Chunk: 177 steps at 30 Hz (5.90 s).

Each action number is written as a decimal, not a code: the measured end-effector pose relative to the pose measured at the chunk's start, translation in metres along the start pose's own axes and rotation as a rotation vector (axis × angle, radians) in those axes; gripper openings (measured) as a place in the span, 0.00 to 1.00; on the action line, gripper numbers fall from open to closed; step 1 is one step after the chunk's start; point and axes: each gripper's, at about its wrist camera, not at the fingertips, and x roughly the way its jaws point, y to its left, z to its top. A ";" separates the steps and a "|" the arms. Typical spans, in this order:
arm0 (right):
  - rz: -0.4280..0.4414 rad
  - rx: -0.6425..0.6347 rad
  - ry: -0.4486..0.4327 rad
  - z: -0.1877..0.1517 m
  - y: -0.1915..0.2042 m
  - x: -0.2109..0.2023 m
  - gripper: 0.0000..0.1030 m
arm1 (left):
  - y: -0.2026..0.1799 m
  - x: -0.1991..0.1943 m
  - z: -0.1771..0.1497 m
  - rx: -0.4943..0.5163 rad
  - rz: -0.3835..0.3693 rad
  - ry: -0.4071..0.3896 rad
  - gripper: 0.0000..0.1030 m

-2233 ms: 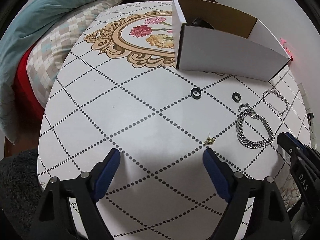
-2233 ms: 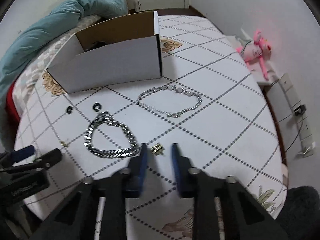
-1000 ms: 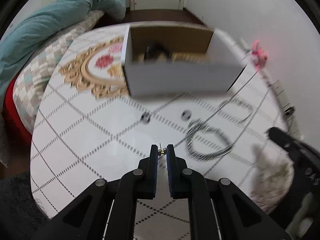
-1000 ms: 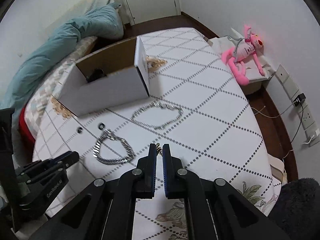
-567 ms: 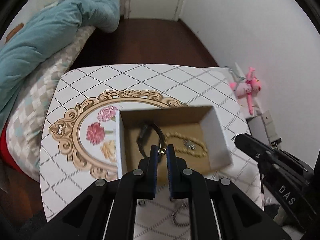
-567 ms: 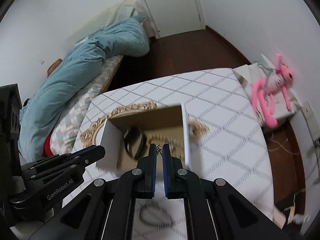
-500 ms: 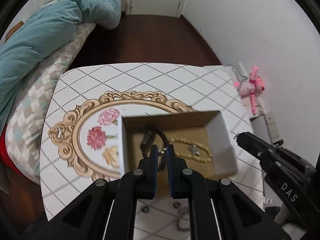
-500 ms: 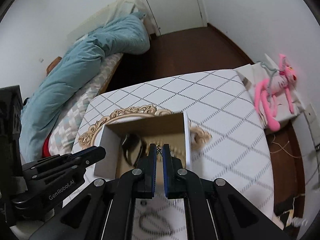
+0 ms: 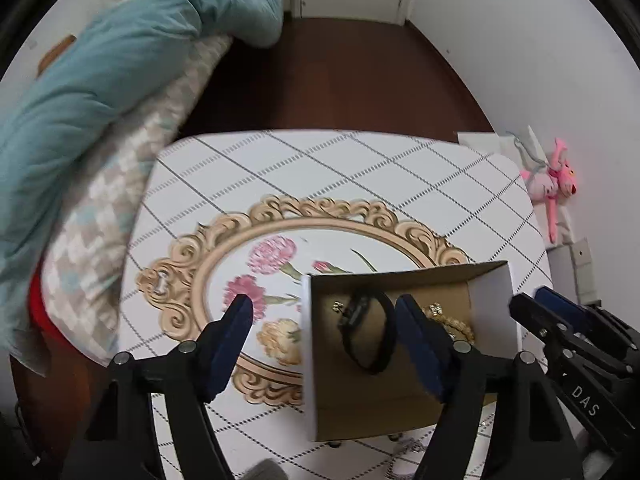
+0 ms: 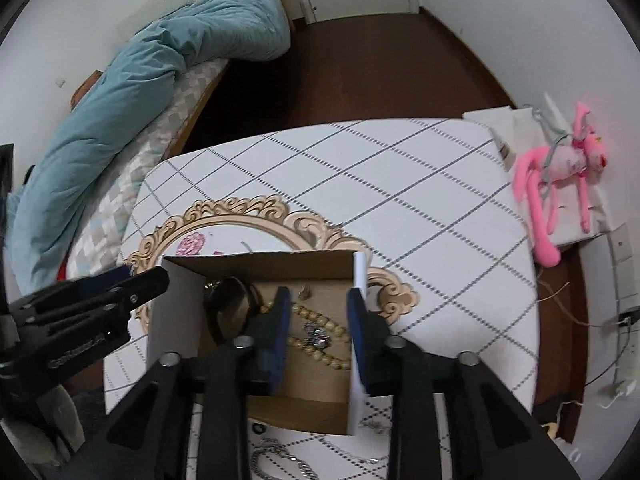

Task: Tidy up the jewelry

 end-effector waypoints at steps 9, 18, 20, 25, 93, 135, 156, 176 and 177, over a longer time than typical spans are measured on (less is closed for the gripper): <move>-0.201 -0.076 0.008 -0.020 0.006 -0.004 0.95 | 0.005 -0.006 -0.021 0.017 0.060 -0.051 1.00; -0.184 -0.081 -0.063 -0.027 0.017 -0.042 1.00 | 0.007 -0.037 -0.031 0.005 0.056 -0.104 1.00; -0.176 -0.076 -0.078 -0.030 0.017 -0.052 1.00 | 0.005 -0.044 -0.034 0.004 0.053 -0.119 1.00; -0.165 -0.036 -0.087 -0.052 0.002 -0.069 1.00 | 0.000 -0.053 -0.053 0.005 0.055 -0.139 1.00; 0.201 0.069 -0.168 -0.113 -0.023 -0.119 0.02 | -0.042 -0.076 -0.098 0.133 -0.248 -0.124 0.02; -0.052 -0.098 0.068 0.012 0.007 0.000 0.45 | 0.024 -0.003 0.004 -0.011 0.041 -0.034 0.76; -0.259 -0.094 -0.035 -0.052 0.003 -0.015 1.00 | 0.010 -0.010 -0.063 -0.001 0.101 -0.064 1.00; -0.269 -0.045 -0.279 -0.087 0.013 -0.130 1.00 | -0.001 -0.112 -0.095 -0.024 0.055 -0.256 1.00; -0.268 -0.046 -0.288 -0.088 0.015 -0.135 1.00 | -0.002 -0.116 -0.095 -0.022 0.053 -0.262 1.00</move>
